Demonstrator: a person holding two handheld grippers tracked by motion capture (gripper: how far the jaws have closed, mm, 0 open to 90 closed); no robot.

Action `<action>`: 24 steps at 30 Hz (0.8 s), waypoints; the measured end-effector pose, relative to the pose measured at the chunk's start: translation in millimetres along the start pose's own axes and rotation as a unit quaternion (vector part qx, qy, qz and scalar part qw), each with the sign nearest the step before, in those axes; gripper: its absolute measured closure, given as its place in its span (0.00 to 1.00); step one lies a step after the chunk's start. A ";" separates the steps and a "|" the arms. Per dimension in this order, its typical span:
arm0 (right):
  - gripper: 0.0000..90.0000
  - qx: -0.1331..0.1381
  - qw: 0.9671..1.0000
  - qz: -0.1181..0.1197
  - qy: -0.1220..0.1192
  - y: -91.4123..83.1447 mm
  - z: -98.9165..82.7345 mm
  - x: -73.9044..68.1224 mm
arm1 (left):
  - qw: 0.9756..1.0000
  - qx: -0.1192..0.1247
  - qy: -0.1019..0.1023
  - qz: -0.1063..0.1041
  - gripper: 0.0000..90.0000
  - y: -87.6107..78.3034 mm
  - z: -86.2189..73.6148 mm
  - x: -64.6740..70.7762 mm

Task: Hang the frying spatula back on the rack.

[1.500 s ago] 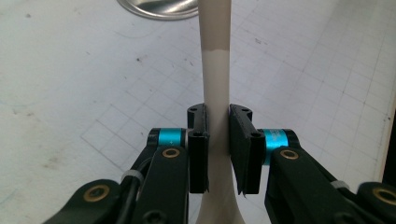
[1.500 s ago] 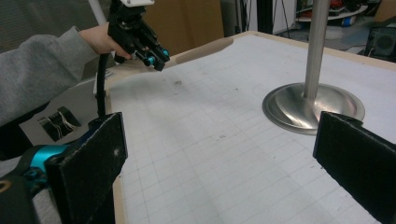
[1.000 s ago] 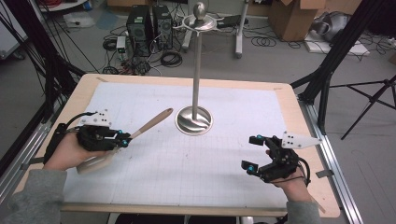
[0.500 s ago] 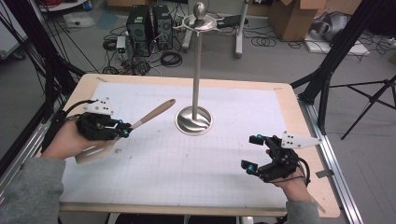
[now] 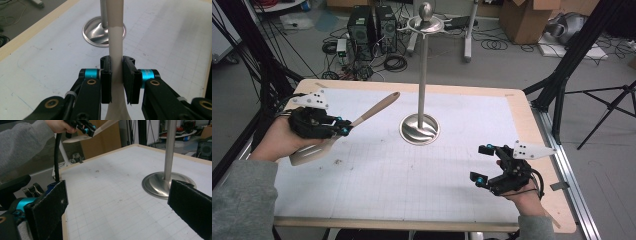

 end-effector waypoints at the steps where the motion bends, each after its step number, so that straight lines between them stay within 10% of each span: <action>1: 0.02 0.000 1.000 0.001 0.002 -0.1 -0.1 0.0 | 1.000 0.004 -0.001 -0.005 0.86 -1.1 1.3 -0.1; 24: 0.02 0.004 1.000 0.004 0.000 -1.0 -0.3 -0.8 | 0.999 0.020 0.026 0.011 0.86 -22.4 42.6 4.7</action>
Point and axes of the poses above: each handheld gripper's, and its own axes: y roughly forward along the jaws, z roughly out of its top, x roughly to its right, the point moved 1 cm from there along y, roughly forward along the jaws, and after that the axes turned 2 degrees about -y, right-handed, at the moved point
